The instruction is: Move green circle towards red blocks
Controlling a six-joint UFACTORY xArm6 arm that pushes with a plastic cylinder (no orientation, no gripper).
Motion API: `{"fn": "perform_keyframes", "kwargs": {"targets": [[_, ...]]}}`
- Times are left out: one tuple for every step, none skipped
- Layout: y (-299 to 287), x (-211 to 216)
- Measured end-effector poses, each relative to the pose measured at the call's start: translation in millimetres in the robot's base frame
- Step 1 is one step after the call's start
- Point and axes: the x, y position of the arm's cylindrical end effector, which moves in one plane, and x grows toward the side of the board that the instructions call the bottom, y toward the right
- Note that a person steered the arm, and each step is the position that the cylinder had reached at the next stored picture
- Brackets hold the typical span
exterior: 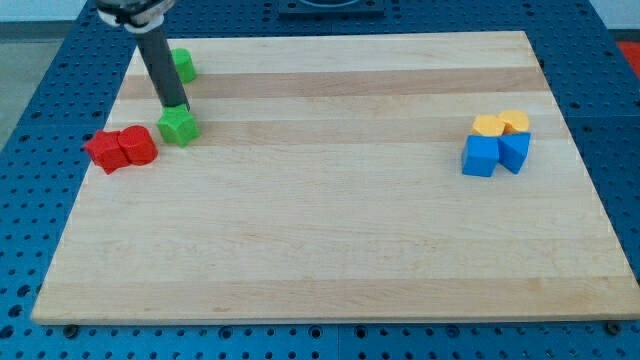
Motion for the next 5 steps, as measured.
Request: {"fn": "perform_keyframes", "kwargs": {"targets": [[0,8],[0,0],[-23,-13],[-69,-6],[-74,-66]]}}
